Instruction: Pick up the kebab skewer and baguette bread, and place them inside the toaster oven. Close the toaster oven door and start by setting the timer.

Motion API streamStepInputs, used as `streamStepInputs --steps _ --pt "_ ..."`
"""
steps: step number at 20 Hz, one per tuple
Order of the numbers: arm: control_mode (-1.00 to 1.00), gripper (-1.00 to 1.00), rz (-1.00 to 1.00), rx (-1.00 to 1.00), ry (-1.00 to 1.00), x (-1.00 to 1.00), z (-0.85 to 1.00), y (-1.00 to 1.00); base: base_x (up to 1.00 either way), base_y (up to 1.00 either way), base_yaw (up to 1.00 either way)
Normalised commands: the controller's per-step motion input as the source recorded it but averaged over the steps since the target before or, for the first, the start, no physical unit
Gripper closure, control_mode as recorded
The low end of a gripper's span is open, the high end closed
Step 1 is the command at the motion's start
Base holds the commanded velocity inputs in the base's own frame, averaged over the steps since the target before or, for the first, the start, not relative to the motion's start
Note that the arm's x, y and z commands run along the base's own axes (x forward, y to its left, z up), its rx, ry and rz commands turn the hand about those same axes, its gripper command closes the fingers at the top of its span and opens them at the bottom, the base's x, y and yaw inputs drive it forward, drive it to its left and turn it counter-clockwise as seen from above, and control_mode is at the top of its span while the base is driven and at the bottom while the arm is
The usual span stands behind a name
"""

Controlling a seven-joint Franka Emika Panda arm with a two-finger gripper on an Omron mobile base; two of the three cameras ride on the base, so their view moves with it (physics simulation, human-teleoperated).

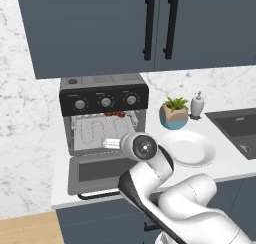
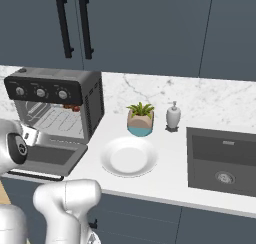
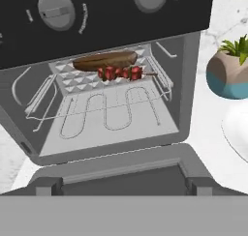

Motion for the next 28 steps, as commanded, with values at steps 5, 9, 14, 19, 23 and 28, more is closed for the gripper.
streamStepInputs --steps 5,9,14,19,23,28 --pt "-1.0 -1.0 0.0 0.0 0.0 -1.0 0.01 0.17 0.0 0.0 0.0" --pt "-1.0 -1.0 0.0 0.0 0.0 -1.0 0.0 0.24 0.0 0.0 0.0" --pt "-1.0 -1.0 0.0 0.0 0.0 -0.8 0.0 0.24 0.0 0.0 0.0" --pt "-1.0 -1.0 0.0 0.0 0.0 -0.46 -0.03 0.35 0.0 0.0 0.0" --pt "-1.0 -1.0 0.01 -0.01 0.0 -0.19 -0.19 0.45 0.0 0.0 0.0" --pt "-1.0 -1.0 0.01 -0.03 0.0 -0.01 -0.26 0.51 0.0 0.0 0.0"
